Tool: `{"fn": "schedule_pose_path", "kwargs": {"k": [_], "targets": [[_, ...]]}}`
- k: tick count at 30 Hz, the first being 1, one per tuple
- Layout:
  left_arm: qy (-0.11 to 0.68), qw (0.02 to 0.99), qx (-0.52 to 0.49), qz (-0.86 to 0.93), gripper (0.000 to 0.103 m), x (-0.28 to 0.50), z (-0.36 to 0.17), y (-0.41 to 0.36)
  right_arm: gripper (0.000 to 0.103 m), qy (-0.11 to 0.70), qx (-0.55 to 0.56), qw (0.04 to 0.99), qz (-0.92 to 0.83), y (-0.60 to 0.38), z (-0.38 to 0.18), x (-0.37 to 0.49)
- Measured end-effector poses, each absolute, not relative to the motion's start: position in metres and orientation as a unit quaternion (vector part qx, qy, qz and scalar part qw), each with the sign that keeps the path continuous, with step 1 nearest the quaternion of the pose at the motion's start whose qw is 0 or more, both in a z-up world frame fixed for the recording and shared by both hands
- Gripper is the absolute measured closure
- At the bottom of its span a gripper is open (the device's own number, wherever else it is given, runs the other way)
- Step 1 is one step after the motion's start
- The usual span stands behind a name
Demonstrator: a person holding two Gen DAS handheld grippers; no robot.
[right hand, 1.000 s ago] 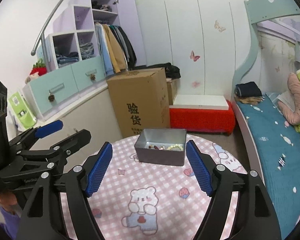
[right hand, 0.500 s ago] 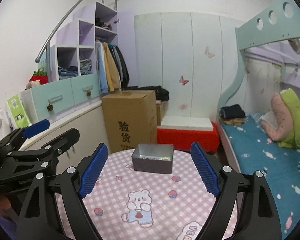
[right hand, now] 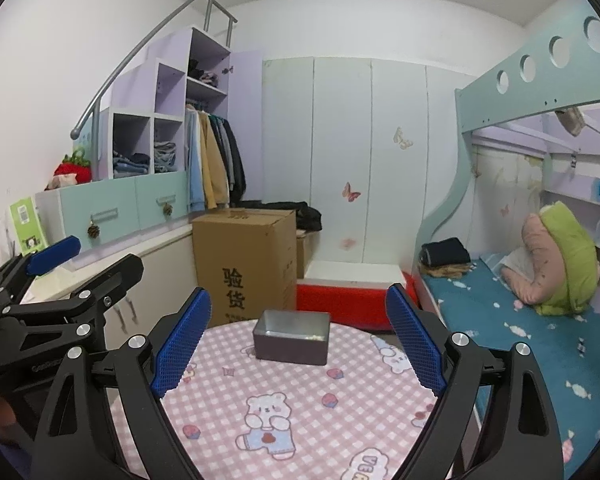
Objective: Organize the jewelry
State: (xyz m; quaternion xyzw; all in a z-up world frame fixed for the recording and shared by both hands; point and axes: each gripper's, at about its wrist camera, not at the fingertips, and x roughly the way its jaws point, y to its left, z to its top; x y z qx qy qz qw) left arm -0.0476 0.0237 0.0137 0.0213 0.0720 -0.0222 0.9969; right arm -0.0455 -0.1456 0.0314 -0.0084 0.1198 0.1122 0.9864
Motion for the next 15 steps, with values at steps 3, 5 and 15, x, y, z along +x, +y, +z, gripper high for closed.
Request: {"fn": "schedule_pose_path", "kwargs": {"k": [3,5,15], "targets": [[0.068,0.997,0.022,-0.020,0.007,-0.0495,0.0138,0.0216,0.017,0.120,-0.007,0.987,0.111,-0.1464,0.0324,-0.0465],[0.066,0.997,0.020,-0.019,0.007,-0.0496,0.0135,0.0199,0.017,0.119,-0.007,0.987,0.112,-0.1466,0.0321,-0.0477],[0.065,0.998,0.021,-0.018,0.007,-0.0496,0.0115,0.0195,0.017,0.122,-0.003,0.986,0.110,-0.1477,0.0328,-0.0476]]}}
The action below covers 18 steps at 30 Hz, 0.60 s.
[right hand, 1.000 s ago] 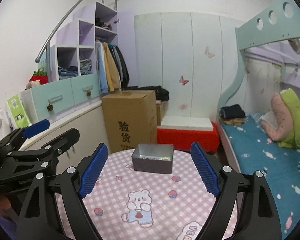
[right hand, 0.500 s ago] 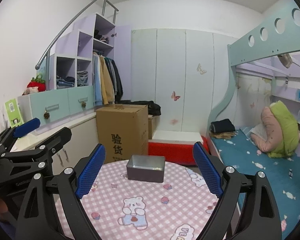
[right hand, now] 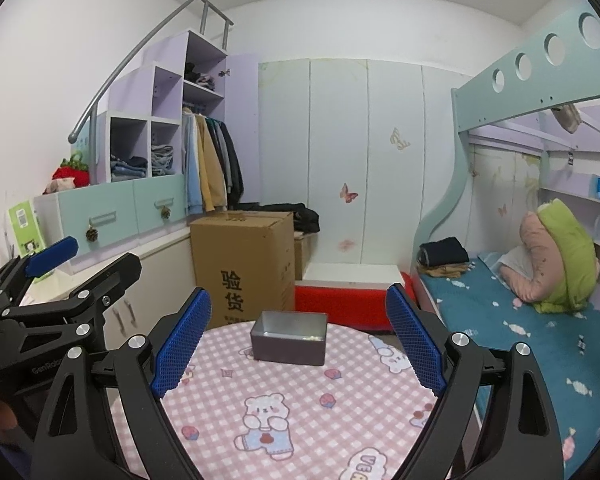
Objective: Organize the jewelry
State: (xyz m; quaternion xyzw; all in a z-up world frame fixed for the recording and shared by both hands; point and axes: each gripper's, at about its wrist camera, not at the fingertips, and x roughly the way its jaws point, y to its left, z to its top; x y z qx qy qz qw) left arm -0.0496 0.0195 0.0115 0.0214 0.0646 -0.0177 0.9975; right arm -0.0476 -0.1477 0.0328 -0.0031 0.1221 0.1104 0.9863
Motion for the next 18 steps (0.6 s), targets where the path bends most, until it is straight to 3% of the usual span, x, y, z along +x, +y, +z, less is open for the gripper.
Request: {"fn": "schedule_pose_path", "kwargs": {"k": [18], "targets": [[0.069,0.997,0.027,-0.019,0.007,-0.041,0.010,0.016,0.017,0.131,0.004,0.985,0.108,-0.152,0.028,-0.034]]}}
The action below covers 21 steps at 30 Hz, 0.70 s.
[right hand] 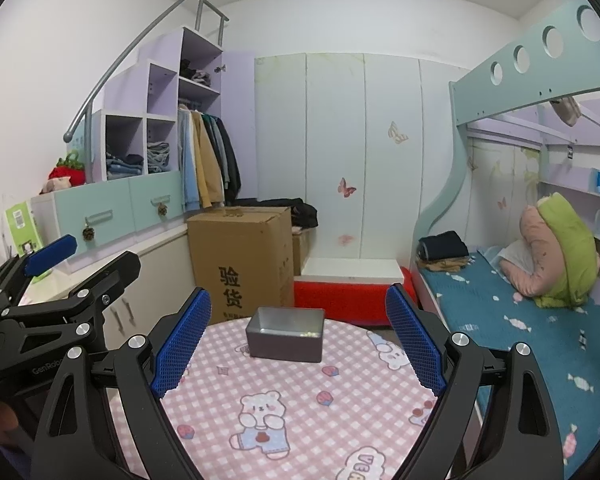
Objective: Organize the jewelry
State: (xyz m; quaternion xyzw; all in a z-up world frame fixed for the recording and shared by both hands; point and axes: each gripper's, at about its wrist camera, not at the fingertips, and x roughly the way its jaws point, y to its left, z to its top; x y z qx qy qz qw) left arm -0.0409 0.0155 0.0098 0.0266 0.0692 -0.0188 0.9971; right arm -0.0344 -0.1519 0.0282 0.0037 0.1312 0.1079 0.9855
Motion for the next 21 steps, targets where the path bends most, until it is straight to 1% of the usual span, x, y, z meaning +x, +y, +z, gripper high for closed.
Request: {"fn": "schedule_pose_path", "kwargs": {"k": [21], "targets": [[0.071,0.997,0.029,-0.022,0.007,-0.028,0.003,0.011,0.017,0.137,0.005,0.985,0.104,-0.157,0.021,-0.027]]}}
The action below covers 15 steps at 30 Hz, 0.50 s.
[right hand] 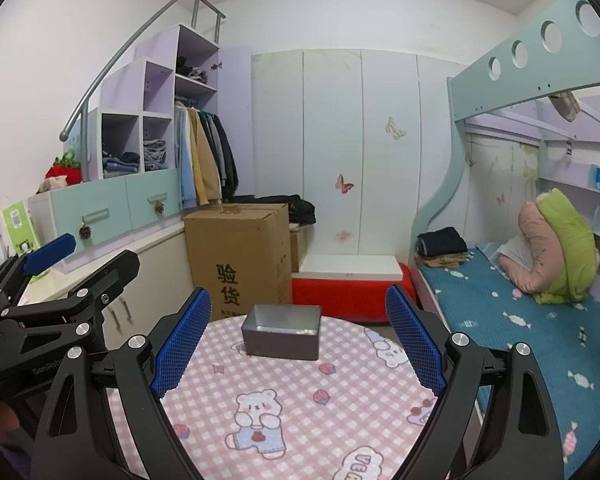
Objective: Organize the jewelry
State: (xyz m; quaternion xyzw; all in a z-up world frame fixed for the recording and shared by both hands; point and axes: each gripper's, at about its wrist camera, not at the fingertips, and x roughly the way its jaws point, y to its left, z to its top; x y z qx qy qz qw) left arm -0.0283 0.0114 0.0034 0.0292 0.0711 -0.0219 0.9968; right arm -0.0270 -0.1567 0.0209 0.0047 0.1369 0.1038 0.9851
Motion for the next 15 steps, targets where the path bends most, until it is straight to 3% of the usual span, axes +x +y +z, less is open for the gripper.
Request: {"fn": "schedule_pose_path", "kwargs": {"k": [15], "targets": [[0.081,0.996,0.024,-0.031,0.007,-0.0235,0.0018,0.0122,0.017,0.139,0.005,0.985,0.103,-0.1598,0.0167,-0.0248]]}}
